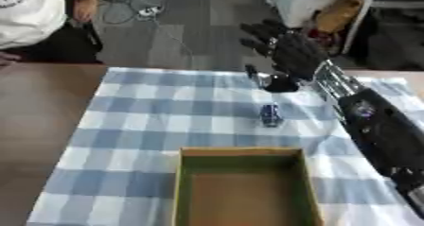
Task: Pick up objects on the table and place them in the box.
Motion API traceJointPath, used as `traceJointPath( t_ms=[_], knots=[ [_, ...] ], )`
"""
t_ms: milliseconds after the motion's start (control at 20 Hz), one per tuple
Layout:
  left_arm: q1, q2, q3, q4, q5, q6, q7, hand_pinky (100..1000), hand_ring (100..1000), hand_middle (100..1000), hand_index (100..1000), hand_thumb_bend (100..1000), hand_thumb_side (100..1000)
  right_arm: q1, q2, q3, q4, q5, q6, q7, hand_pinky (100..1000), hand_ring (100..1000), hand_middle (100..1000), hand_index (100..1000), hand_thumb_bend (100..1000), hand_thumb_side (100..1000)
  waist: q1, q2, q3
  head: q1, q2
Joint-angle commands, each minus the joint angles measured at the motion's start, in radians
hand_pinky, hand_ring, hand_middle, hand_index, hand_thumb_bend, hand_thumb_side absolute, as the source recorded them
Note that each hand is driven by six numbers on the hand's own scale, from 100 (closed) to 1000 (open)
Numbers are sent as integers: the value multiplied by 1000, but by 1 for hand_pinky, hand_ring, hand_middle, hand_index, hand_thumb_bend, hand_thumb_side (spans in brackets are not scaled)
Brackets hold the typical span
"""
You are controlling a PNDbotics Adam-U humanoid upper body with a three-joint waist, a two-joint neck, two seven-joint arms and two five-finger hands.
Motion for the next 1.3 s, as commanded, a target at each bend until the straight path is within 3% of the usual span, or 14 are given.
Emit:
traceJointPath(
  t_ms=[50,500,700,750,950,1300],
  knots=[
    [-18,15,4,-14,3,1,-4,681,739,946,1000,290,1000,-17,-10,-9,0,1,-24,-1,931,911,1000,951,100,1000,4,-15,1,17,-46],
    [-18,18,6,-14,2,2,-3,682,739,945,1000,290,1000,21,-26,-18,33,-67,-128,34,882,884,1000,949,100,1000,4,-12,-1,31,-55],
    [-15,24,6,-14,1,4,-4,682,739,945,1000,288,1000,36,-53,-15,40,-121,-232,106,893,886,1000,962,103,1000,1,-14,-7,27,-31],
    [-14,25,6,-14,1,4,-5,682,739,944,1000,288,1000,39,-59,-16,39,-131,-251,126,893,885,1000,961,141,1000,1,-15,-8,24,-23],
    [-13,28,5,-14,1,5,-7,683,740,943,1000,287,1000,53,-79,-20,31,-170,-304,200,887,878,1000,972,231,1000,0,-17,-12,15,-3],
    [-9,35,3,-14,1,8,-11,684,740,943,1000,286,1000,80,-114,-1,-12,-279,-363,285,870,863,995,970,238,1000,-2,-21,-18,14,9]
  ],
)
